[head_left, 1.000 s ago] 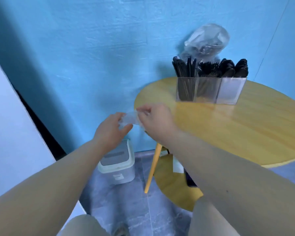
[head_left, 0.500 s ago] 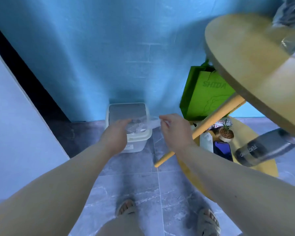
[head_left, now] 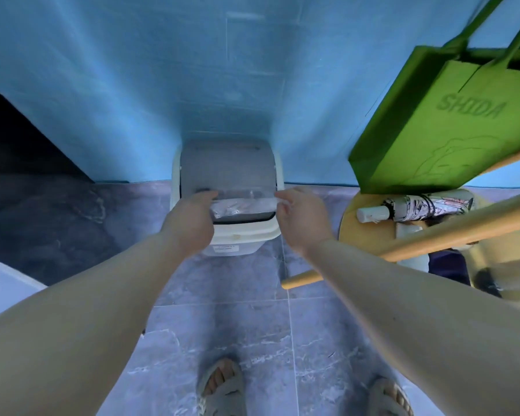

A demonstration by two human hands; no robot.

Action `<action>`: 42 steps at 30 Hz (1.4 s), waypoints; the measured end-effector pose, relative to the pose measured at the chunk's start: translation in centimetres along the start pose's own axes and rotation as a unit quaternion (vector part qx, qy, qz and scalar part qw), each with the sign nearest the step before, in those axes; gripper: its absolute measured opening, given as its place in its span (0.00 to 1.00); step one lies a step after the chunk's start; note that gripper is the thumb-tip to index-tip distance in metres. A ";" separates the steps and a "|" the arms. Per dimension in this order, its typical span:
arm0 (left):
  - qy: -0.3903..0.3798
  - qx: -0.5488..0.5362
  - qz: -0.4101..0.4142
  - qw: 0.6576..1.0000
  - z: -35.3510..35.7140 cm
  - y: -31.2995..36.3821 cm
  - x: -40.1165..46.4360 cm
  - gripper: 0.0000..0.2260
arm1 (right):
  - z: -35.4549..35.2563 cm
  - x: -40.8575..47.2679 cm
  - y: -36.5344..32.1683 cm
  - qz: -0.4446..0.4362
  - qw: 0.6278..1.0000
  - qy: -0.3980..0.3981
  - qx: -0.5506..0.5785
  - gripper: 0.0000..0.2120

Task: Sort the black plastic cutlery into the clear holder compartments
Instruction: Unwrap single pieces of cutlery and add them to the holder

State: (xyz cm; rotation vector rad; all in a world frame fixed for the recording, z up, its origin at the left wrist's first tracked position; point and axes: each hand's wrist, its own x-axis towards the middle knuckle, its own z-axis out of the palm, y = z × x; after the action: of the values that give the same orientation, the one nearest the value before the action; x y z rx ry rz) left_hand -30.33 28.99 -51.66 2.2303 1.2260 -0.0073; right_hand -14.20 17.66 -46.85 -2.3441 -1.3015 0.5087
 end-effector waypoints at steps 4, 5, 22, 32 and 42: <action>0.053 0.015 -0.022 0.998 0.5 -0.4 0.5 0.25 | 1.8 1.4 1.3 -0.017 0.999 -0.010 -0.041 0.16; 0.058 0.021 -0.026 0.998 0.6 -0.5 0.7 0.25 | 2.2 1.7 1.6 -0.021 0.998 -0.013 -0.054 0.16; 0.075 0.011 -0.020 0.997 0.9 -1.1 0.6 0.28 | 5.0 2.6 1.1 -0.143 0.985 -0.036 -0.084 0.20; 0.068 0.011 -0.005 0.998 1.3 -0.7 0.1 0.29 | 4.9 3.2 1.2 -0.134 0.965 -0.027 -0.224 0.10; 0.089 0.015 0.039 0.995 1.9 -1.9 0.2 0.27 | 5.3 3.5 2.0 -0.165 0.970 -0.035 -0.173 0.11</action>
State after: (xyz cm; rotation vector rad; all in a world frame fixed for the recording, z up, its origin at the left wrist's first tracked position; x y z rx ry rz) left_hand -31.18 28.94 -54.17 2.3454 1.2357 0.2081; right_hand -13.66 20.66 -52.84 -2.3133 -1.9008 0.2766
